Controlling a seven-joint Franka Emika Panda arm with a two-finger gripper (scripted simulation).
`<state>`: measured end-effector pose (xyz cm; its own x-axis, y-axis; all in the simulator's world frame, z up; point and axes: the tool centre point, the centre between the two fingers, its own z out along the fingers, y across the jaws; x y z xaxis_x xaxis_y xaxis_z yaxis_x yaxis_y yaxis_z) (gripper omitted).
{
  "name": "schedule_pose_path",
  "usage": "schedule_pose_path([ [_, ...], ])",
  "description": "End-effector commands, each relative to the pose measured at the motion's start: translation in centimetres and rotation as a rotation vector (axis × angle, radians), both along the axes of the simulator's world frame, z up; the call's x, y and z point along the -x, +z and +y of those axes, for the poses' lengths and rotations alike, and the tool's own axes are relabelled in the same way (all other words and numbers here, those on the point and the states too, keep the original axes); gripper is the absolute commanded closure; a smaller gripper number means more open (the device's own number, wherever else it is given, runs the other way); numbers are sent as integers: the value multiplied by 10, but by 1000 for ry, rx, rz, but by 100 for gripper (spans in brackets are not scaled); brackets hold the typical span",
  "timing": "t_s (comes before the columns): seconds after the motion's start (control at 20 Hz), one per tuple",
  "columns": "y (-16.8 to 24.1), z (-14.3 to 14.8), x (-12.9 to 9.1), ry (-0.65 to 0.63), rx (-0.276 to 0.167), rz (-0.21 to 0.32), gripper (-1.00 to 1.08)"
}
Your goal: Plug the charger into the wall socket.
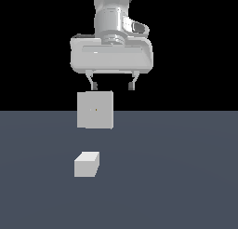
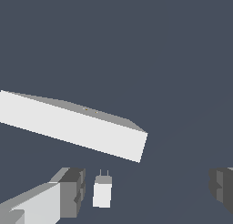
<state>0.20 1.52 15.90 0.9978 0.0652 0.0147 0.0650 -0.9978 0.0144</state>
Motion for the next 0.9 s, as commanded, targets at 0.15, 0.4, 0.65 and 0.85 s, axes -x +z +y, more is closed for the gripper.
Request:
schedule_pose_path([
  [0.15, -1, 0, 1, -1, 0, -1, -92],
  [0.4, -7, 2, 8, -5, -1, -7, -92],
  [0.65, -18, 6, 23, -14, -4, -20, -92],
  [0.85, -31, 11, 39, -25, -6, -35, -92],
])
